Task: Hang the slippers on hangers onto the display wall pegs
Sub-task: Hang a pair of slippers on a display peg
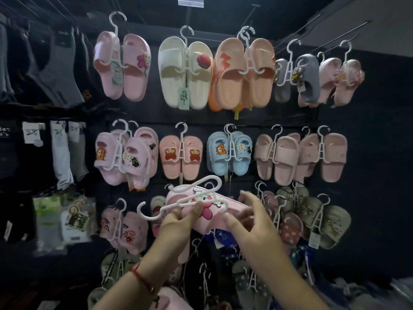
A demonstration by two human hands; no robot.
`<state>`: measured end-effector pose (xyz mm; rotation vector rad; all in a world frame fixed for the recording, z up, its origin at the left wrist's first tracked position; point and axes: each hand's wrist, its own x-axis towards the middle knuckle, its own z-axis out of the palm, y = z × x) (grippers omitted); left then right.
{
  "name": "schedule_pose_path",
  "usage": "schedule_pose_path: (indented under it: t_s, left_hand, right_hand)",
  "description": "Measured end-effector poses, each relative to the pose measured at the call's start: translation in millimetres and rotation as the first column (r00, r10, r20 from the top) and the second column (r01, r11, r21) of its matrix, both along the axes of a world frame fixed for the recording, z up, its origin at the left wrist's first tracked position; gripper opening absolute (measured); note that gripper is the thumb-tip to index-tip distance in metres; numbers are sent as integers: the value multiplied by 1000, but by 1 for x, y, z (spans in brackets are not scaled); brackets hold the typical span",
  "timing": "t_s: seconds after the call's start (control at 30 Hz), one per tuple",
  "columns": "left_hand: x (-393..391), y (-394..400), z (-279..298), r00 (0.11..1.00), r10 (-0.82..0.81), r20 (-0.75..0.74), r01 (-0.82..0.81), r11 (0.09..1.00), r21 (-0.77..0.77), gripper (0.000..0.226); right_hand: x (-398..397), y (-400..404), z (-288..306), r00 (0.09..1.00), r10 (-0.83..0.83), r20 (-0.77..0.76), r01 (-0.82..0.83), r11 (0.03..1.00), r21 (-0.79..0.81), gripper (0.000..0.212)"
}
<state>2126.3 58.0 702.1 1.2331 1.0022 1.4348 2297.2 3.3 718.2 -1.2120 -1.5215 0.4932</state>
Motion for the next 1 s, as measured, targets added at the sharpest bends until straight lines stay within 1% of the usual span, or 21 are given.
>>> schedule_pose_path:
  t_s: [0.03, 0.07, 0.13, 0.2, 0.23, 0.27, 0.33, 0.37, 0.43, 0.47, 0.5, 0.6, 0.7, 0.8, 0.87, 1.0]
  left_hand:
    - [1, -4, 3, 1000, -4, -21, 5, 1000, 18, 19]
    - [1, -7, 7, 998, -24, -54, 26, 999, 41, 17]
    - [1, 3, 5, 995, -22, -101, 32, 995, 94, 19]
    - [0, 6, 7, 988, -28, -151, 47, 991, 127, 29]
    - [-1, 4, 10, 984, -12, -175, 35, 991, 128, 33]
    - [-4, 7, 8, 982, -19, -187, 40, 993, 113, 31]
    - [-10, 11, 7, 983, -42, -181, 56, 996, 68, 23]
    - [-11, 10, 9, 983, -48, -178, 58, 997, 48, 24]
    - [-18, 16, 5, 980, -37, -196, 45, 998, 36, 40]
    - [-20, 19, 2, 977, -21, -213, 31, 999, 41, 45]
    - [-21, 19, 2, 976, 17, -218, -8, 999, 43, 44]
    - [-21, 27, -2, 976, 88, -201, -81, 996, 45, 26]
    - [-17, 30, -1, 977, 125, -174, -122, 992, 31, 25]
    - [-18, 35, -1, 989, 131, -69, -134, 990, -41, 29]
    - [-16, 37, -1, 993, 116, -5, -116, 992, -58, 32]
    - [-6, 37, -1, 995, 100, 18, -100, 995, -20, 28]
  right_hand:
    - [1, 4, 5, 998, -8, 66, 6, 1000, 27, 49]
    - [-1, 9, 9, 993, 2, 120, -8, 999, 47, 49]
    - [-4, 23, 14, 981, 11, 194, -31, 994, 101, 39]
    - [-4, 35, 19, 980, -7, 198, -20, 991, 134, 25]
    - [-2, 41, 22, 984, 1, 177, -23, 992, 123, 23]
    - [-1, 46, 25, 990, 33, 136, -47, 994, 101, 21]
    - [2, 54, 29, 989, 144, -9, -144, 989, 42, 15]
    - [3, 57, 30, 977, 186, -99, -186, 982, 9, 14]
    - [3, 62, 29, 948, 216, -232, -233, 971, -49, 14]
    - [3, 64, 27, 941, 219, -260, -244, 967, -71, 15]
    - [3, 64, 25, 937, 222, -270, -252, 964, -83, 17]
    - [5, 64, 18, 940, 207, -270, -237, 968, -86, 19]
    - [8, 61, 11, 934, 184, -306, -224, 969, -101, 16]
    - [12, 56, 3, 900, 164, -405, -233, 964, -127, 15]
    - [15, 51, -3, 865, 172, -472, -270, 952, -148, 16]
    - [17, 42, -12, 806, 143, -575, -275, 950, -149, 22]
